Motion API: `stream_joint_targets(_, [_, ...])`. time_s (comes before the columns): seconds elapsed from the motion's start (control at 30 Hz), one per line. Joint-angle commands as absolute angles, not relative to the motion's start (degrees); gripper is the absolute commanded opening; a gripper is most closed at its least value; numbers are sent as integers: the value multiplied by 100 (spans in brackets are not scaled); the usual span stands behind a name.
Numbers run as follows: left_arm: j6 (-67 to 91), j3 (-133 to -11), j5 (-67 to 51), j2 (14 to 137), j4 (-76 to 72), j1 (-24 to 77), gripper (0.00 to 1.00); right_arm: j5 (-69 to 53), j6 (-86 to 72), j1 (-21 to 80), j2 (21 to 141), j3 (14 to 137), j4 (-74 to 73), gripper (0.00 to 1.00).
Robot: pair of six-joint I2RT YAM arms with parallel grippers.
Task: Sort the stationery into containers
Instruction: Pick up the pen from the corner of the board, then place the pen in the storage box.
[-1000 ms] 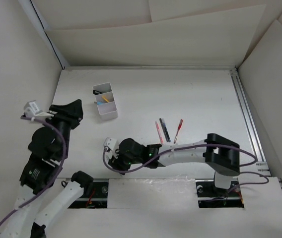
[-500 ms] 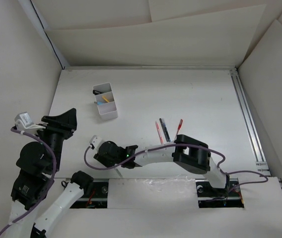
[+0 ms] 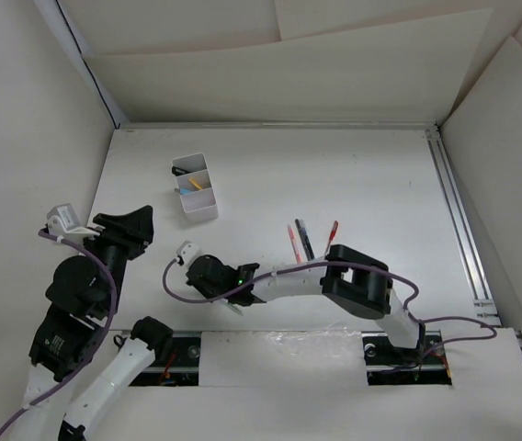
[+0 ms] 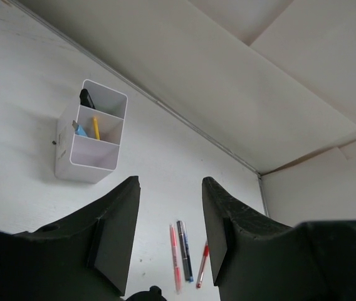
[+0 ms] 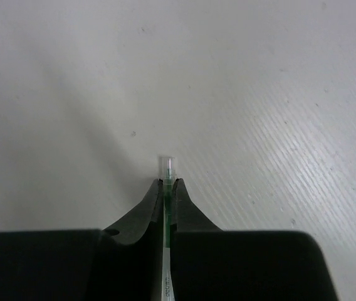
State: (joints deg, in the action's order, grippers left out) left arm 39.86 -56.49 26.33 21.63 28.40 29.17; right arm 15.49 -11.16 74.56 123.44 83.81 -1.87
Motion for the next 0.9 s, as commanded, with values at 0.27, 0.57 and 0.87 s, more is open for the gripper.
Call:
stream_joint_targets(0.27, [4008, -5327, 2602, 1706, 2558, 2927, 40, 1215, -835, 6076, 10302, 7972, 306, 0])
stream_joint_targets(0.57, [4297, -4624, 1978, 1714, 2303, 2927, 39, 801, -826, 5222, 10940, 8911, 2379, 0])
stream_joint_targets(0.87, [4403, -4316, 1574, 1661, 2162, 2927, 39, 273, -1362, 5001, 12251, 9465, 4543, 0])
